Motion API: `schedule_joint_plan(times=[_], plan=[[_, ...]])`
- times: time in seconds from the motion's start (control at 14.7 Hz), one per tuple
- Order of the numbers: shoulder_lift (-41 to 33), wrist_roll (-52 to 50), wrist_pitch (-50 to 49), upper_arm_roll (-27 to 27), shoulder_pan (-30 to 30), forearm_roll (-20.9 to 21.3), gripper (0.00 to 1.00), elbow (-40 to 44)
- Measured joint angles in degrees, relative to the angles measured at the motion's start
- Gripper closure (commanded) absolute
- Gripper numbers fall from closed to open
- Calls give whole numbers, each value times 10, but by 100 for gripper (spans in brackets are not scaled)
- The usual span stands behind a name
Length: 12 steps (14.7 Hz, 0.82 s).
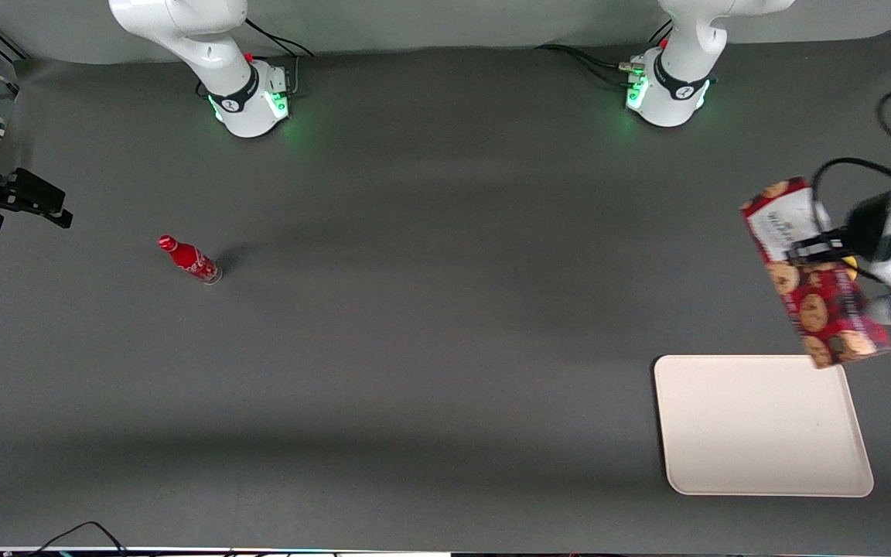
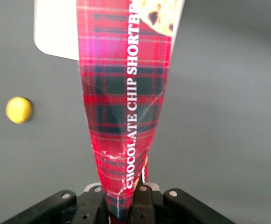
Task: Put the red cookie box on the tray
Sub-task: 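Lift the box and carry it with the left gripper to the tray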
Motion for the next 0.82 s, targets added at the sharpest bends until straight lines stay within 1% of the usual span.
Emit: schedule_joint_plan(times=[0.14,0.2,0.34,0.82], plan=[[12,97,11,70,1,0,100,1],[24,140,32,100,3,-1,100,1],[63,209,89,135,8,-1,100,-2],[266,306,335,155,19,-1,100,-4]])
